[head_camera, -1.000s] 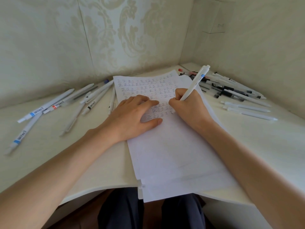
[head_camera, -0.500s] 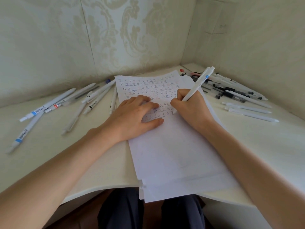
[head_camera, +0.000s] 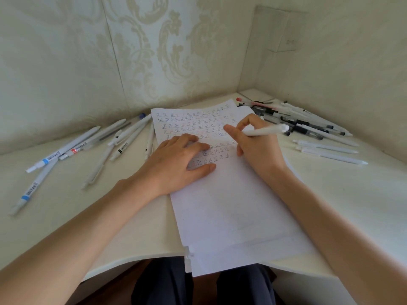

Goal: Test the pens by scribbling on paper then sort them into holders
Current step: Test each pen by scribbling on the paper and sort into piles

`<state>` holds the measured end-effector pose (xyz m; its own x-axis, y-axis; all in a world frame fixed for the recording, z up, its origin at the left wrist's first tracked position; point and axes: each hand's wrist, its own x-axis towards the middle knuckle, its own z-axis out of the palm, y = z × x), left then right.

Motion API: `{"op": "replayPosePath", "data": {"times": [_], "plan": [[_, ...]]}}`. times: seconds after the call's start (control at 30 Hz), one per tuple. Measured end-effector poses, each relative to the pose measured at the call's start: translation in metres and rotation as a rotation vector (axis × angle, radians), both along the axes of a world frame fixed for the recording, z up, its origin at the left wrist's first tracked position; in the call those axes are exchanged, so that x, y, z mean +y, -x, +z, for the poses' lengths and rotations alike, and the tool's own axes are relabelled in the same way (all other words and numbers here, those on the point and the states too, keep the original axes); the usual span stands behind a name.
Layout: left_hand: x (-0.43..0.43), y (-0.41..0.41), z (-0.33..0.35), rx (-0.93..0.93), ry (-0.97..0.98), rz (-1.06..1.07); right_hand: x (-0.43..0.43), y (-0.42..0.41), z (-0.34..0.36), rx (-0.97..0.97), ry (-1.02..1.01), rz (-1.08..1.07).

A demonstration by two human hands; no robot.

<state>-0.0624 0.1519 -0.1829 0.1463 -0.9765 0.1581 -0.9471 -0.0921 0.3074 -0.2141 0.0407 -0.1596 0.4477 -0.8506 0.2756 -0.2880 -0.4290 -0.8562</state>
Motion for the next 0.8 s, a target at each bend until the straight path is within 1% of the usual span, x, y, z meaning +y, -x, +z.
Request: {"op": "replayPosePath", "data": {"times": [0.07, 0.17, 0.27, 0.33, 0.4, 0.47, 0.5, 0.57, 0.6, 0.67, 0.8], "plan": [[0.0, 0.0, 0.0, 0.001, 0.011, -0.003, -0.008, 0.003, 0.0, -0.056, -0.018, 0.026], [0.001, 0.0, 0.0, 0.002, 0.016, -0.003, -0.015, 0.007, 0.006, -0.19, -0.135, 0.068], [0.0, -0.001, -0.001, -0.004, 0.028, -0.014, -0.015, 0.007, 0.007, -0.286, -0.23, 0.129], [0.0, -0.001, -0.001, -0.007, 0.059, -0.022, -0.014, 0.005, 0.005, -0.32, -0.276, 0.146], [0.001, -0.001, 0.001, 0.017, 0.137, -0.055, -0.013, 0.003, 0.003, -0.323, -0.286, 0.173], [0.004, 0.002, 0.006, 0.12, 0.219, -0.141, -0.009, 0.001, 0.002, -0.335, -0.315, 0.219], [0.006, 0.005, 0.009, 0.223, 0.232, -0.192, -0.008, 0.0, 0.003, -0.334, -0.327, 0.24], [0.009, 0.014, 0.013, 0.427, 0.207, -0.302, -0.004, 0.0, 0.003, -0.322, -0.353, 0.292], [0.01, 0.018, 0.013, 0.464, 0.187, -0.345, -0.002, 0.0, 0.003, -0.314, -0.372, 0.32], [0.01, 0.022, 0.01, 0.444, 0.179, -0.389, 0.001, 0.0, 0.003, -0.298, -0.398, 0.363], [0.009, 0.022, 0.007, 0.432, 0.276, -0.38, 0.003, -0.001, 0.004, -0.309, -0.403, 0.375]]}}
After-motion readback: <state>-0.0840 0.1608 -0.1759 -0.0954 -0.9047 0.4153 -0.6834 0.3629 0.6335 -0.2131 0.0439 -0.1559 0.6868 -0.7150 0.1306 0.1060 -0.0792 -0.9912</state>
